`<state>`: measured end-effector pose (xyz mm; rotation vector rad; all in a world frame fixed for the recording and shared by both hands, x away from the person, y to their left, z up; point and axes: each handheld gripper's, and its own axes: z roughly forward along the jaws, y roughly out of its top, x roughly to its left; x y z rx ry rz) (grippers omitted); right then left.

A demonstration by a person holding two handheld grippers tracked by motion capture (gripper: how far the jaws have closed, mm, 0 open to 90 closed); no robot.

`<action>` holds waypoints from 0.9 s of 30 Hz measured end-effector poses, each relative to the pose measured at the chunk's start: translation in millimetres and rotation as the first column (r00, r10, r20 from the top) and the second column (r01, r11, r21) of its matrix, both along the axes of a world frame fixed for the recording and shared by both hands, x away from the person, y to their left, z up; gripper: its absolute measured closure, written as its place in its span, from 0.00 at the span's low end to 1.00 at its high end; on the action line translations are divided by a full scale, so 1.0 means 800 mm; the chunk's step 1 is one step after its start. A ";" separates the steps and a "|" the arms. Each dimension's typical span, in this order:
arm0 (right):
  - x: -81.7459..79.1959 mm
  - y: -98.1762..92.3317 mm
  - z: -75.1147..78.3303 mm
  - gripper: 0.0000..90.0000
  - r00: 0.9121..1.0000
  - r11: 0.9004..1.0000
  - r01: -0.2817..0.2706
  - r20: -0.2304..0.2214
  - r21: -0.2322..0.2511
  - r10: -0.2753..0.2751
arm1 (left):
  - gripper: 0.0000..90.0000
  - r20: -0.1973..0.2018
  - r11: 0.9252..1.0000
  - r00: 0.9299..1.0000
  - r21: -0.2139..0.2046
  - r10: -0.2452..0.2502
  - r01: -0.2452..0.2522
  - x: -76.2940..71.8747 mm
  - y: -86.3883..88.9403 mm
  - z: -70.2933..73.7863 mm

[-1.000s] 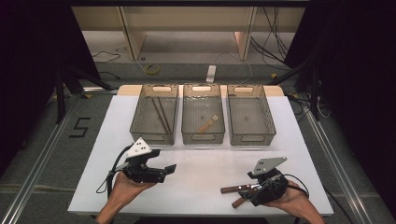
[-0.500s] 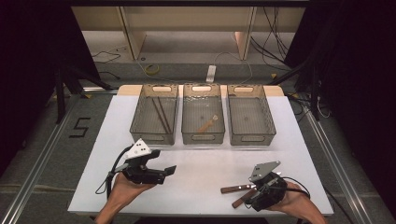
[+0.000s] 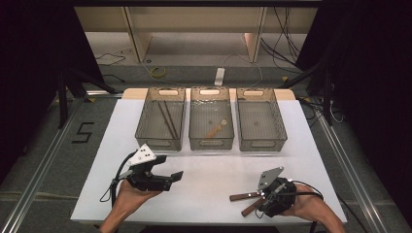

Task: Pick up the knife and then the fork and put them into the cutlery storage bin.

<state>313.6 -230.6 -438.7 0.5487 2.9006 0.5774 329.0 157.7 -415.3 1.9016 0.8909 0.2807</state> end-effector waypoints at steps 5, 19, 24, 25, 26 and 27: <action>0.001 0.004 -0.002 0.49 0.999 0.999 -0.034 -0.017 -0.016 0.034 | 0.17 -0.001 1.000 1.000 0.004 -0.003 0.003 0.000 -0.002 -0.001; -0.003 0.025 -0.018 0.53 0.993 0.985 -0.114 -0.035 -0.127 0.111 | 0.17 0.014 1.000 0.999 0.003 -0.029 0.029 -0.003 -0.004 -0.001; 0.000 0.027 -0.020 0.53 0.991 0.977 -0.131 -0.034 -0.169 0.127 | 0.17 0.011 0.999 0.999 0.005 -0.032 0.032 -0.004 -0.005 -0.001; 0.001 0.027 -0.020 0.54 0.991 0.977 -0.132 -0.037 -0.167 0.127 | 0.17 0.010 0.999 0.999 0.006 -0.032 0.032 -0.003 -0.005 -0.001; 0.002 0.028 -0.019 0.54 0.991 0.976 -0.135 -0.038 -0.169 0.130 | 0.17 0.008 0.999 0.999 0.007 -0.033 0.033 -0.004 -0.005 -0.001; 0.003 0.028 -0.019 0.54 0.990 0.975 -0.138 -0.043 -0.176 0.132 | 0.17 0.007 0.999 0.999 0.008 -0.034 0.034 -0.004 -0.005 -0.001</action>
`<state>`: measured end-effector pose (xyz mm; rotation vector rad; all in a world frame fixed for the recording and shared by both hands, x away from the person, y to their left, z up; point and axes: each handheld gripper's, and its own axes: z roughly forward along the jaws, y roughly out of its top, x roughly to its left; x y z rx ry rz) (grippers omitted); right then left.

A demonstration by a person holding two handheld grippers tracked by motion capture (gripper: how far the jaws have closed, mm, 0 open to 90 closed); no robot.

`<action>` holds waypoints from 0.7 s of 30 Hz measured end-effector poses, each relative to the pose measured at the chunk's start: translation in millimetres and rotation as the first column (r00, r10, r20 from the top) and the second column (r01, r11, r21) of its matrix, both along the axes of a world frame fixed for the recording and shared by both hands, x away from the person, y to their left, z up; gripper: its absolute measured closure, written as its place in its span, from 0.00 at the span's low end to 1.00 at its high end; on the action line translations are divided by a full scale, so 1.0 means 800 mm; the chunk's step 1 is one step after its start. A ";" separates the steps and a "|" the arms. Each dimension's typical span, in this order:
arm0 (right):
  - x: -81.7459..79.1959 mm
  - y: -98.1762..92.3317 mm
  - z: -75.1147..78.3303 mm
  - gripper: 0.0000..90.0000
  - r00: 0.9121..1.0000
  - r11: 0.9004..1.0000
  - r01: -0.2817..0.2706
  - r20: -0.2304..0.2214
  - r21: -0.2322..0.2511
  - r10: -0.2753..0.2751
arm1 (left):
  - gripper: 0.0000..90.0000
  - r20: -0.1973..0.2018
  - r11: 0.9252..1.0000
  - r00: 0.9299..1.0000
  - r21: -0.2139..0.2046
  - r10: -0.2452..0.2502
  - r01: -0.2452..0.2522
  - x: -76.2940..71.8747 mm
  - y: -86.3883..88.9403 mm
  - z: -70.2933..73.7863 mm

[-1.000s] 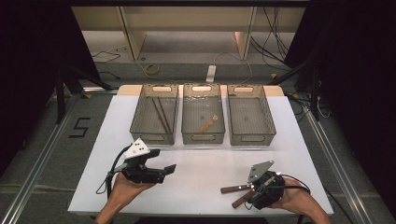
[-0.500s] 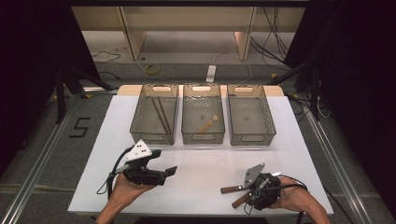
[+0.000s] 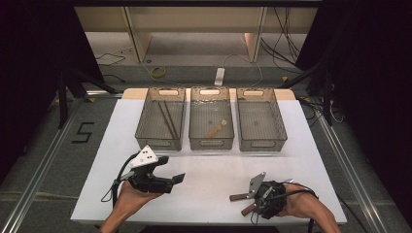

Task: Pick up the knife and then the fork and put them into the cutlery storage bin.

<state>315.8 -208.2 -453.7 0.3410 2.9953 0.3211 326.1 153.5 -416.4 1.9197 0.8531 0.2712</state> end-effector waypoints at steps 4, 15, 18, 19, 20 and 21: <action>0.004 0.001 0.000 0.56 1.000 1.000 -0.001 -0.003 -0.002 0.001 | 0.17 -0.001 1.000 1.000 0.002 -0.001 0.001 0.000 0.000 0.000; 0.010 0.011 -0.003 0.62 0.999 0.999 -0.020 -0.031 -0.047 0.019 | 0.17 -0.003 1.000 1.000 0.003 -0.004 0.004 0.000 -0.002 -0.001; 0.014 0.011 -0.003 0.63 0.998 0.998 -0.031 -0.050 -0.047 0.028 | 0.17 -0.003 1.000 1.000 0.004 -0.004 0.004 0.001 -0.003 -0.001; 0.015 0.011 -0.003 0.63 0.998 0.998 -0.036 -0.058 -0.057 0.033 | 0.17 -0.004 1.000 1.000 0.004 -0.004 0.004 0.001 -0.003 -0.001; 0.015 0.011 -0.003 0.63 0.998 0.999 -0.023 -0.063 -0.045 0.020 | 0.17 -0.003 1.000 1.000 0.005 -0.004 0.004 0.000 -0.003 -0.001; 0.016 0.010 -0.003 0.64 0.998 0.999 -0.025 -0.066 -0.045 0.022 | 0.17 -0.003 1.000 1.000 0.009 -0.006 0.006 0.001 -0.003 -0.001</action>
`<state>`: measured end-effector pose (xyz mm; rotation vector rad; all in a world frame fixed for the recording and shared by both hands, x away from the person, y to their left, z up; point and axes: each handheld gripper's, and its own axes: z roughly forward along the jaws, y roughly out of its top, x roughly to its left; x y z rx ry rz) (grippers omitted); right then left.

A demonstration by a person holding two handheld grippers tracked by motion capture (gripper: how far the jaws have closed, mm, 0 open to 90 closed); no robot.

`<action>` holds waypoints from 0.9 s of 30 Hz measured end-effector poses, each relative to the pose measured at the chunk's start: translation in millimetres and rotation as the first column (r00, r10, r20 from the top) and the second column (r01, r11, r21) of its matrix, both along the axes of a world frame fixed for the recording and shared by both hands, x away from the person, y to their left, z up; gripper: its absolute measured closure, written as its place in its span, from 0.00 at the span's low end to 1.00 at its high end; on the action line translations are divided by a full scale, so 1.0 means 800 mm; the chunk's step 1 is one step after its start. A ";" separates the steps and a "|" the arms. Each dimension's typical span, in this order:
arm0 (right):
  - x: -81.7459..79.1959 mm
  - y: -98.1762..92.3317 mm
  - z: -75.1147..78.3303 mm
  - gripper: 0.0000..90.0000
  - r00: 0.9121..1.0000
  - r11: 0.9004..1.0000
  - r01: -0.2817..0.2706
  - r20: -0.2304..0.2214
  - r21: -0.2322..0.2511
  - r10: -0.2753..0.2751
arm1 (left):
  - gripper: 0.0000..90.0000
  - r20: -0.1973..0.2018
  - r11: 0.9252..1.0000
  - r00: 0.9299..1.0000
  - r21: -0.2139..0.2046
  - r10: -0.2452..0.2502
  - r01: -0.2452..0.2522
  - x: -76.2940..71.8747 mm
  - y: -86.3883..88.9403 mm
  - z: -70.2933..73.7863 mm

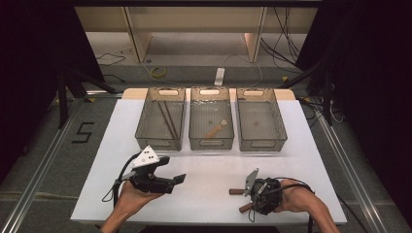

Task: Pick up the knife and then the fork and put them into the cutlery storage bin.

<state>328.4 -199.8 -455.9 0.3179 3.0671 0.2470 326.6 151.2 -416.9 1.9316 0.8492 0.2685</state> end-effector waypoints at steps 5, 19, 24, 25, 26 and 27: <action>0.001 -0.001 0.001 0.70 1.000 1.000 -0.002 -0.007 0.012 0.002 | 0.17 -0.001 1.000 1.000 -0.001 -0.002 0.002 0.000 -0.001 0.000; -0.002 -0.001 0.005 0.90 0.997 0.997 -0.071 0.042 0.037 0.069 | 0.17 0.001 1.000 1.000 0.005 -0.009 0.009 -0.001 -0.002 0.001; -0.002 -0.002 0.006 0.90 0.996 0.997 -0.068 0.054 0.033 0.066 | 0.17 0.002 1.000 1.000 0.006 -0.010 0.010 -0.001 -0.001 0.001; -0.002 -0.002 0.005 0.90 0.996 0.997 -0.071 0.062 0.038 0.069 | 0.17 0.003 1.000 1.000 0.004 -0.009 0.009 -0.001 -0.001 0.001; -0.001 -0.003 0.006 0.90 0.995 0.996 -0.073 0.066 0.042 0.070 | 0.17 0.003 1.000 1.000 0.003 -0.009 0.009 -0.001 -0.001 0.001; -0.002 -0.004 0.008 0.90 0.996 0.997 -0.062 0.064 0.046 0.059 | 0.17 0.001 1.000 1.000 0.004 -0.010 0.010 -0.001 -0.001 0.001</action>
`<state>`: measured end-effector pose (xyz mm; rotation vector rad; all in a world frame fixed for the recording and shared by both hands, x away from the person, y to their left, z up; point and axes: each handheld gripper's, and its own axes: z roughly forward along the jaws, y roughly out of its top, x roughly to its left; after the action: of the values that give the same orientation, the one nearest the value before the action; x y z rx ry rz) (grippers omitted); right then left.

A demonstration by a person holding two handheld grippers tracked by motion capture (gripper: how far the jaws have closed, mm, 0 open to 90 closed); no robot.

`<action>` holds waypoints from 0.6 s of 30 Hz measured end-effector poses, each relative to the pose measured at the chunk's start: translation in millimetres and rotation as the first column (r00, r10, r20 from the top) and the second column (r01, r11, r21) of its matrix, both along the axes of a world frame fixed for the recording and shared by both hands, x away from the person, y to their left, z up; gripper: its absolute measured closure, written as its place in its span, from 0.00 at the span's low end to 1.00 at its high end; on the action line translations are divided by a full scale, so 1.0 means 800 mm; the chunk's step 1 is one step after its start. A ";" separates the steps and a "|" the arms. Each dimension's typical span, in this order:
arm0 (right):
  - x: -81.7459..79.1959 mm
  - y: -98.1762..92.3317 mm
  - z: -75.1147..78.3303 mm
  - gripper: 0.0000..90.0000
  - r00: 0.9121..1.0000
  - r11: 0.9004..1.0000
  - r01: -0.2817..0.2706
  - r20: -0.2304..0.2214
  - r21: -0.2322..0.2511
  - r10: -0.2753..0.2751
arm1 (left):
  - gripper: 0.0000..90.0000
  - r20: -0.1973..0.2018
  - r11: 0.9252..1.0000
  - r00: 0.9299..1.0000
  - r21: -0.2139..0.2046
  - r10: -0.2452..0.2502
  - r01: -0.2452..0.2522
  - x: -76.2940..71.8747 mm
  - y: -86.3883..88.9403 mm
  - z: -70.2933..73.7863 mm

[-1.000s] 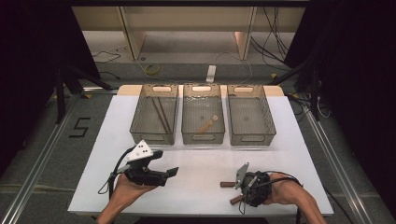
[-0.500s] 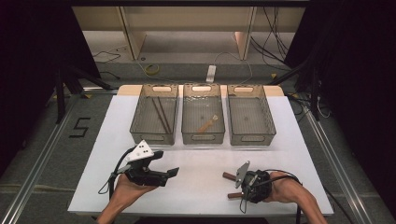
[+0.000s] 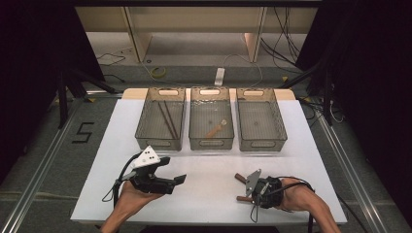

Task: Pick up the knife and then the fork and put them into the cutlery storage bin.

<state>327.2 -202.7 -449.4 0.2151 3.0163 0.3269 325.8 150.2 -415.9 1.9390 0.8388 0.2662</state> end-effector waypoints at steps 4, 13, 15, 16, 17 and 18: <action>0.001 -0.003 0.007 0.90 1.000 0.999 0.014 0.025 0.031 -0.015 | 0.17 -0.002 1.000 1.000 0.000 0.001 -0.001 0.000 0.000 0.000; 0.006 -0.012 0.024 0.91 0.991 0.988 0.090 0.084 0.122 -0.100 | 0.17 0.007 1.000 1.000 -0.012 0.011 -0.010 0.000 0.003 0.000; 0.009 -0.017 0.029 0.90 0.986 0.980 0.119 0.094 0.161 -0.135 | 0.17 0.010 1.000 1.000 -0.017 0.011 -0.011 0.000 0.003 0.001; 0.011 -0.019 0.032 0.90 0.984 0.974 0.135 0.092 0.181 -0.153 | 0.17 0.017 1.000 1.000 -0.016 0.011 -0.010 0.000 0.004 0.001; 0.012 -0.022 0.035 0.90 0.980 0.967 0.153 0.092 0.203 -0.175 | 0.17 0.021 1.000 1.000 -0.021 0.014 -0.013 -0.001 0.004 0.001; 0.014 -0.024 0.038 0.90 0.977 0.960 0.169 0.091 0.224 -0.193 | 0.17 0.023 1.000 1.000 -0.024 0.018 -0.017 -0.001 0.005 0.001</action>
<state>338.5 -221.8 -419.3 0.4713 2.8204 0.6255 325.1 154.1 -414.8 1.9041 0.8401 0.2876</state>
